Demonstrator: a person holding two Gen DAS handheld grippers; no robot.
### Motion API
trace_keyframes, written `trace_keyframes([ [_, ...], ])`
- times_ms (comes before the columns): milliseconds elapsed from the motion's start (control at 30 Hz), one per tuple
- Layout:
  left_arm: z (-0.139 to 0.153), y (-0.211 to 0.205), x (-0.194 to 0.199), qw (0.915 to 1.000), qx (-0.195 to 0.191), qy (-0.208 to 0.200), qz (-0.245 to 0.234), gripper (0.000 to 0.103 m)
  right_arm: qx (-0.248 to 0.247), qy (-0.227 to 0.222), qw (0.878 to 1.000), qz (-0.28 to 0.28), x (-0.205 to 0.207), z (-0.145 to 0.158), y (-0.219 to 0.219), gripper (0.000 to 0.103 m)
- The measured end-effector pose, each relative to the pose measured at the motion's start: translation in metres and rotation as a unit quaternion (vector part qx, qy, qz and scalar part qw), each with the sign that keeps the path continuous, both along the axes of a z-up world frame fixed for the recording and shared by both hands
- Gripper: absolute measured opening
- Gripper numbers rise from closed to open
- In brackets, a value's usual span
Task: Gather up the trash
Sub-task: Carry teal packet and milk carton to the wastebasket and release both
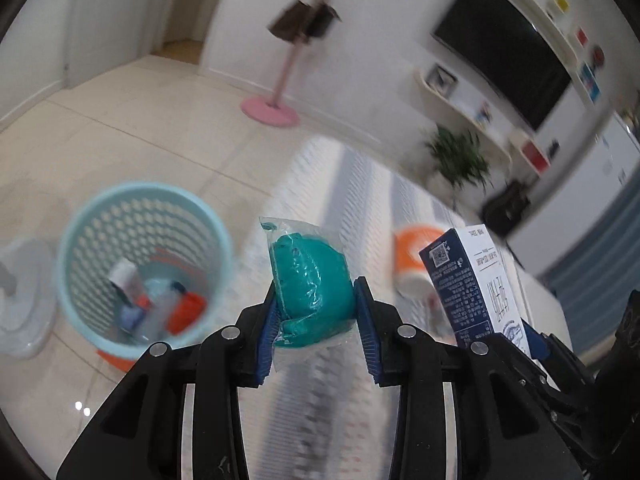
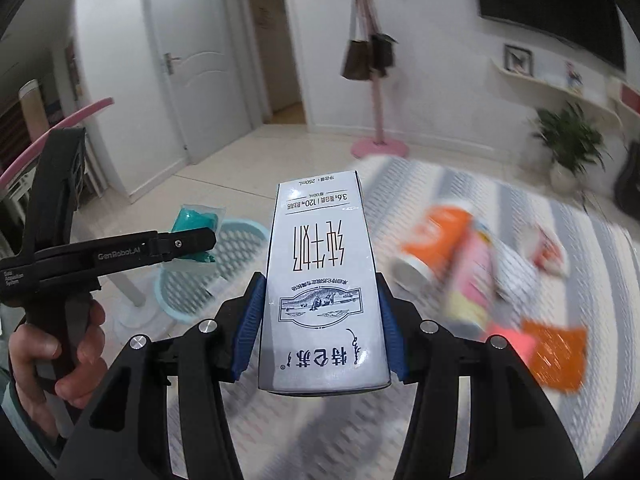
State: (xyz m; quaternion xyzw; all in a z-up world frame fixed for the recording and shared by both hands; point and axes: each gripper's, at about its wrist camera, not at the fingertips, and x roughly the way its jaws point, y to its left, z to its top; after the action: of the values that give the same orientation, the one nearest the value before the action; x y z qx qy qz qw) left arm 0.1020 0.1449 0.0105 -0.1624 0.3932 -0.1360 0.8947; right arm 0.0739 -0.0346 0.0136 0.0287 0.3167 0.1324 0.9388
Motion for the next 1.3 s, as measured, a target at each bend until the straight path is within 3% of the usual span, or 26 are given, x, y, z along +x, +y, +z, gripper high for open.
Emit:
trace_keyframes([
  [267, 0.006, 0.097, 0.026, 0.9960, -0.023, -0.001, 0.086, 0.034, 0.007, -0.005, 0.999, 0.050, 0.047, 0.004, 0.091, 0.050],
  [467, -0.027, 0.151, 0.038, 0.9885, -0.030, 0.027, 0.146, 0.034, 0.033, 0.033, 0.997, 0.058, 0.093, -0.020, 0.147, 0.050],
  [600, -0.056, 0.175, 0.044, 0.9820, -0.054, 0.059, 0.171, 0.034, 0.034, 0.064, 0.996, 0.052, 0.116, -0.048, 0.165, 0.050],
  [767, -0.090, 0.187, 0.050, 0.9761, -0.075, 0.092, 0.182, 0.034, 0.036, 0.110, 0.993, 0.036, 0.135, -0.085, 0.176, 0.050],
  [967, -0.111, 0.190, 0.055, 0.9710, -0.090, 0.119, 0.187, 0.036, 0.039, 0.137, 0.989, 0.032, 0.144, -0.104, 0.176, 0.052],
  [1033, -0.113, 0.191, 0.052, 0.9700, -0.096, 0.117, 0.190, 0.055, 0.041, 0.142, 0.989, 0.028, 0.146, -0.106, 0.176, 0.052],
  [1100, -0.109, 0.192, 0.049, 0.9705, -0.097, 0.108, 0.192, 0.062, 0.040, 0.142, 0.989, 0.023, 0.146, -0.104, 0.173, 0.054],
  [1300, -0.091, 0.189, 0.040, 0.9730, -0.104, 0.089, 0.186, 0.064, 0.044, 0.131, 0.990, 0.021, 0.135, -0.087, 0.155, 0.057],
])
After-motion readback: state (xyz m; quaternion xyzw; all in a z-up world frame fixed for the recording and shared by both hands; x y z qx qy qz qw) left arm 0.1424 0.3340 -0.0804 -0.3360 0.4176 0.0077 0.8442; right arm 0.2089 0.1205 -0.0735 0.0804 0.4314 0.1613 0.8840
